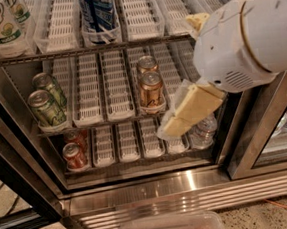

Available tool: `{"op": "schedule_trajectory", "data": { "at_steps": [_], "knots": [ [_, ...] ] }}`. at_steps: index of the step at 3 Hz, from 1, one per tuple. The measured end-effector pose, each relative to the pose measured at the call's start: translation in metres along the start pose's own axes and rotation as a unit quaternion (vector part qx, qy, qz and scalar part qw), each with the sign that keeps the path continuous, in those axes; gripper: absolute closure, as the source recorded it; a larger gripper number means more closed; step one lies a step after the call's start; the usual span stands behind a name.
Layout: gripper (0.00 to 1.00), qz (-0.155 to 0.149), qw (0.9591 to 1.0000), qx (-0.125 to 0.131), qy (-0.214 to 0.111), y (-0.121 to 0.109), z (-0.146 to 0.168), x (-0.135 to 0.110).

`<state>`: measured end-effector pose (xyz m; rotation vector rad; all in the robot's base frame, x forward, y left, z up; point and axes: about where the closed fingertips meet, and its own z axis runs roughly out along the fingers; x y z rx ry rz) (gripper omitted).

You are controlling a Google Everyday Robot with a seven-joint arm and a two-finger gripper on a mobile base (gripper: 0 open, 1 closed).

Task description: Pick pepsi can from top shelf of fridge

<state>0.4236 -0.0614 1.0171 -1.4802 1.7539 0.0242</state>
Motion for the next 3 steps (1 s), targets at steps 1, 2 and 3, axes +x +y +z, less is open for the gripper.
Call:
{"op": "schedule_trajectory", "data": {
  "at_steps": [1,2,3],
  "knots": [
    [0.0,0.035,0.9974,0.029,-0.056,0.001,0.015,-0.046],
    [0.0,0.049,0.9923,0.032,-0.11,-0.006,0.019,-0.089],
    [0.0,0.041,0.9919,0.039,-0.114,-0.005,0.015,-0.098]
  ]
}}
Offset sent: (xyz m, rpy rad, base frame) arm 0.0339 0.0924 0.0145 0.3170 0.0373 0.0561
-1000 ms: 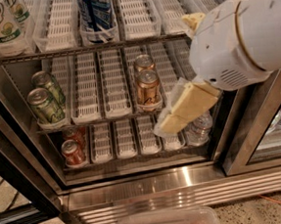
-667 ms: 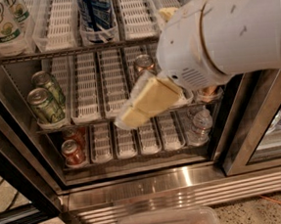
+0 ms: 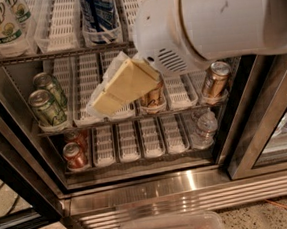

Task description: Pick pepsi can from top shelf of fridge

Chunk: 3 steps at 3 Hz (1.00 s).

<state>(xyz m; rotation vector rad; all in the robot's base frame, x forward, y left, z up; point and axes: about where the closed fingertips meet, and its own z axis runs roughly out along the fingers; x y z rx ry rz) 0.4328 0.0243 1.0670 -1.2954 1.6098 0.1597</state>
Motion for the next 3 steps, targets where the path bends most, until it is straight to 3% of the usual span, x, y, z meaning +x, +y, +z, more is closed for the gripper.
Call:
{"op": "schedule_trajectory", "data": {
  "at_steps": [3],
  "knots": [
    [0.0,0.001,1.0,0.002,-0.001,-0.0002,0.0003,-0.0002]
  ]
}}
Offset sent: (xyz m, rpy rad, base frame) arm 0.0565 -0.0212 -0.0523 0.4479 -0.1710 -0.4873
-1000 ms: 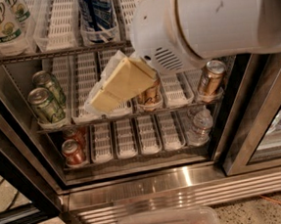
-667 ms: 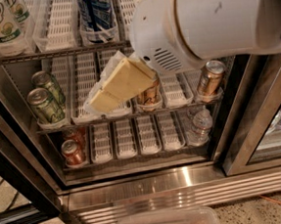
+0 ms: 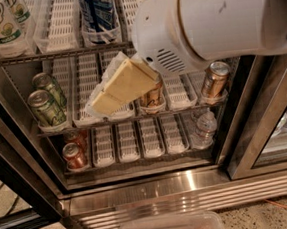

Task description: Pick pepsi can from top shelf of fridge

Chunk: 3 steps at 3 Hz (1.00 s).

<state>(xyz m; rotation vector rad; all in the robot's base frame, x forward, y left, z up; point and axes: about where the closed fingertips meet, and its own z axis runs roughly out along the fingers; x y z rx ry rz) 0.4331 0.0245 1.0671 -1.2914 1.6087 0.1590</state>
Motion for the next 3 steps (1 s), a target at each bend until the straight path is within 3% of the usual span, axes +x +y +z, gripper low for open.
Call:
{"op": "schedule_trajectory", "data": {
  "at_steps": [1,2,3],
  "knots": [
    [0.0,0.0,1.0,0.0,0.0,0.0,0.0,0.0],
    [0.0,0.028,0.9988,0.041,-0.004,-0.011,0.001,0.006],
    [0.0,0.079,0.9878,0.134,0.008,-0.041,-0.008,0.033]
  ]
}}
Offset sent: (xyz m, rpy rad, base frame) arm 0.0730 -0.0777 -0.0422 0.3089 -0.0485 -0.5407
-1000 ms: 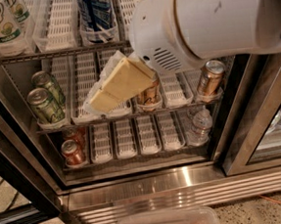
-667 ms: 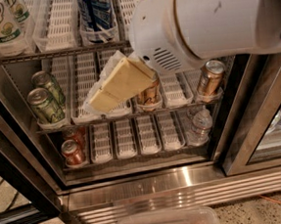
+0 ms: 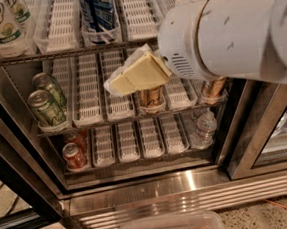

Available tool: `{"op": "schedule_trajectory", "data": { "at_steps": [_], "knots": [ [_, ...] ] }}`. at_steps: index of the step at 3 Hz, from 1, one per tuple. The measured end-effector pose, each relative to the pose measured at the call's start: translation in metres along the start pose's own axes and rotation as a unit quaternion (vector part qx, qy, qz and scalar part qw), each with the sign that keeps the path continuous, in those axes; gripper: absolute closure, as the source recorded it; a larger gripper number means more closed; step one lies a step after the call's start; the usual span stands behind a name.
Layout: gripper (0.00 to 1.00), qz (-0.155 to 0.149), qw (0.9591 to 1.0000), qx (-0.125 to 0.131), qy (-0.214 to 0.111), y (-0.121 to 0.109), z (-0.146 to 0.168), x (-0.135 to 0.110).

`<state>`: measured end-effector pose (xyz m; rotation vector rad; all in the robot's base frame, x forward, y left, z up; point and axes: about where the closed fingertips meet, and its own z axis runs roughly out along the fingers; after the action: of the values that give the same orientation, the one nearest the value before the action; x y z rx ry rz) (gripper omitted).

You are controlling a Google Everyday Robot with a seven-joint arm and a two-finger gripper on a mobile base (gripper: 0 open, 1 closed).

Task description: Pick pepsi can from top shelf of fridge

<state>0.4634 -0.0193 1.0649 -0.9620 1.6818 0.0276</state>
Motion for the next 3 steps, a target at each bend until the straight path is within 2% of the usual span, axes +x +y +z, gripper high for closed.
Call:
{"op": "schedule_trajectory", "data": {
  "at_steps": [1,3],
  "knots": [
    [0.0,0.009,0.9993,0.034,-0.011,-0.0153,-0.0056,-0.0074],
    [0.0,0.01,0.9993,0.035,-0.012,-0.0152,-0.0051,-0.008]
  ]
}}
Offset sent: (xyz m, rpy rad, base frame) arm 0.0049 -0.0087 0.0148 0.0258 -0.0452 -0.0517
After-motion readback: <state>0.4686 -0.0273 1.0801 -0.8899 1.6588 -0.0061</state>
